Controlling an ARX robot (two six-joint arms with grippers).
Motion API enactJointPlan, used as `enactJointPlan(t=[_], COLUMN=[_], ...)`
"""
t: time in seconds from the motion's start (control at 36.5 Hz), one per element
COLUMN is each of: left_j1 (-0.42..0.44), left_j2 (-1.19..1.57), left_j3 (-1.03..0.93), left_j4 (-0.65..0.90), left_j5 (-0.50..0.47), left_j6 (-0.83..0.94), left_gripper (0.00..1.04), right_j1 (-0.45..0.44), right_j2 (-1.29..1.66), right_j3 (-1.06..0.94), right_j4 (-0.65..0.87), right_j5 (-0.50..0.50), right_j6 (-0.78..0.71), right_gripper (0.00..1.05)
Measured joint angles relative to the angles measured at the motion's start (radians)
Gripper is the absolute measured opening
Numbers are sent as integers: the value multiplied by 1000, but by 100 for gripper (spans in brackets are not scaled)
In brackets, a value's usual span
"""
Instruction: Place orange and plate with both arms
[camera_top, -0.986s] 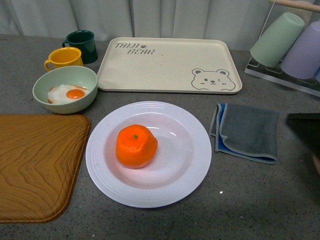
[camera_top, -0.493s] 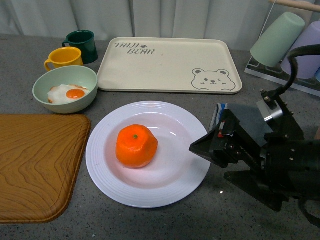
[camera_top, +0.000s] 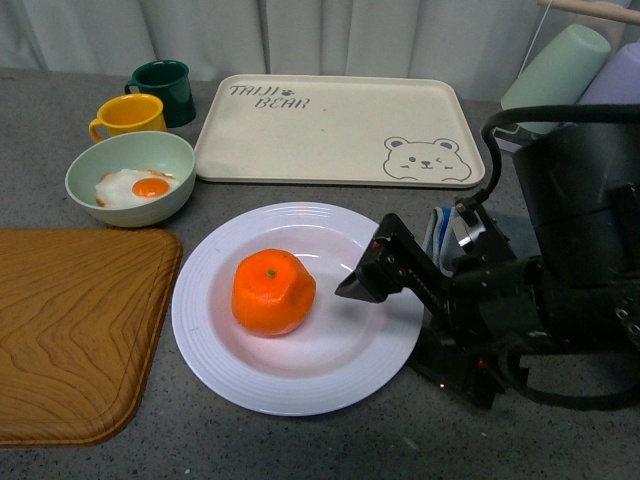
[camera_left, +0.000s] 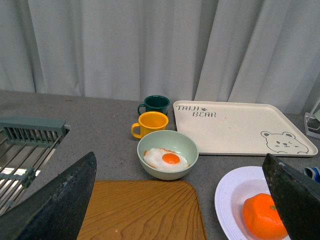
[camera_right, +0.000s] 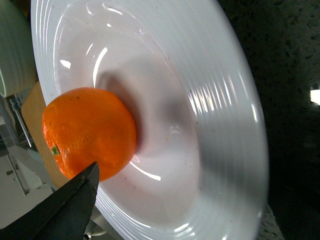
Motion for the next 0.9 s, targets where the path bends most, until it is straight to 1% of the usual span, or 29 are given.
enactJointPlan(t=[0.03,0.05,0.16,0.27,0.36,0.41,0.49,0.58,0.71,0.74,0.9], left_j1=[0,0,0,0,0,0,0,0,0,0,0], left_j2=[0,0,0,0,0,0,0,0,0,0,0], left_j3=[0,0,0,0,0,0,0,0,0,0,0], left_j4=[0,0,0,0,0,0,0,0,0,0,0], left_j5=[0,0,0,0,0,0,0,0,0,0,0], left_j6=[0,0,0,0,0,0,0,0,0,0,0], left_gripper=[98,98,98,98,98,98,98,98,98,98,98], right_j1=[6,12,23,14,-2,-9,-16,-26,-37,-37,-40], right_j2=[5,13,29,39,39,37,27,-3,-68,-78,-124], right_j3=[21,42,108,145,149,146,138,114,30,18,-80], right_j4=[-22,-48,-176,-299,-356,-364,-363,-328,-181,-158,-2], right_j5=[9,21,55,74,79,72,55,37,-13,-10,-13], right_j6=[15,29,62,54,43,32,19,9,8,7,24], right_gripper=[93,88,67,45,28,22,18,14,6,5,4])
